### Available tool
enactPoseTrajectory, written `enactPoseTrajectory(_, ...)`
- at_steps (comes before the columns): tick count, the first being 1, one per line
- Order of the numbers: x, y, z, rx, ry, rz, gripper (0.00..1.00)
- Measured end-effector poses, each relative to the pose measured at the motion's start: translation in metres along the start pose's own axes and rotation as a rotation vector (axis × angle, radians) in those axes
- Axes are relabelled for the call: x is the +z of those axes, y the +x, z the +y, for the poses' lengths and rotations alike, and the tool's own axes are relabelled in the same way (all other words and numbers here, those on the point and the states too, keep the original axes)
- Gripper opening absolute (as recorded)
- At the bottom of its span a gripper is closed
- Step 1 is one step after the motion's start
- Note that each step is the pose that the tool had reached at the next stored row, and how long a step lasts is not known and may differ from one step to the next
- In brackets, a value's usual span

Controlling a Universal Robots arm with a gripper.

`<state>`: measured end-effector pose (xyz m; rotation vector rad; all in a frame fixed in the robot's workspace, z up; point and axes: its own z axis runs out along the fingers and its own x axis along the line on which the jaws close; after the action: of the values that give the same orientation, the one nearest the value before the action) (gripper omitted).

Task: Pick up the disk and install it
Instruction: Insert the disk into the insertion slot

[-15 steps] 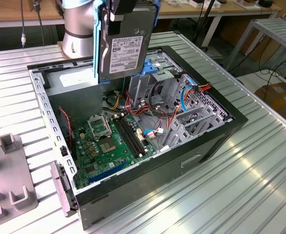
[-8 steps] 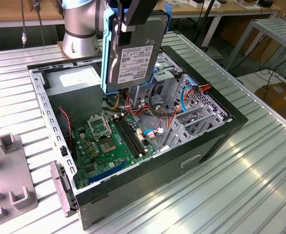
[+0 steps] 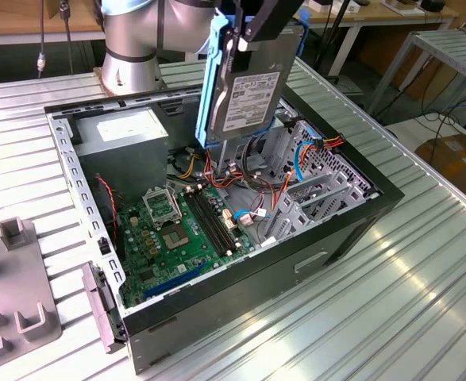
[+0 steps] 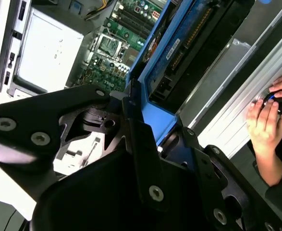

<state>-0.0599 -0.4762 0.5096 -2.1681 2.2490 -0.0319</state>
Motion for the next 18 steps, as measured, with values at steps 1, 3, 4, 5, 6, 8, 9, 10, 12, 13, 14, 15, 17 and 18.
enactPoseTrajectory(1,0.0003,-0.0001,-0.0046,0.0,0.0,0.0,0.37)
enactPoseTrajectory(3,0.0009,-0.0005,-0.0147,0.0,0.0,0.0,0.37)
enactPoseTrajectory(4,0.0011,-0.0006,-0.0179,0.0,0.0,0.0,0.37)
enactPoseTrajectory(5,0.0015,-0.0006,-0.0221,0.0,0.0001,-0.0001,0.37)
enactPoseTrajectory(6,0.0017,0.0,-0.0254,0.0,-0.0001,0.0001,0.37)
enactPoseTrajectory(8,0.0024,0.0042,-0.0302,0.0,0.0,-0.0001,0.37)
enactPoseTrajectory(9,0.0027,0.0079,-0.0318,0.0,0.0,0.0,0.37)
enactPoseTrajectory(10,0.0029,0.0115,-0.0328,0.0,-0.0001,0.0002,0.37)
enactPoseTrajectory(12,0.0034,0.0158,-0.0338,0.0,0.0,0.0,0.37)
enactPoseTrajectory(13,0.004,0.0209,-0.0348,0.001,0.0,-0.0001,0.37)
enactPoseTrajectory(14,0.0041,0.024,-0.0353,0.001,-0.0001,0.0001,0.37)
enactPoseTrajectory(15,0.0044,0.027,-0.0358,0.001,-0.0001,0.0001,0.37)
enactPoseTrajectory(17,0.0047,0.0313,-0.0366,0.002,0.0,0.0002,0.37)
enactPoseTrajectory(18,0.0048,0.033,-0.0368,0.002,0.0,0.0004,0.37)
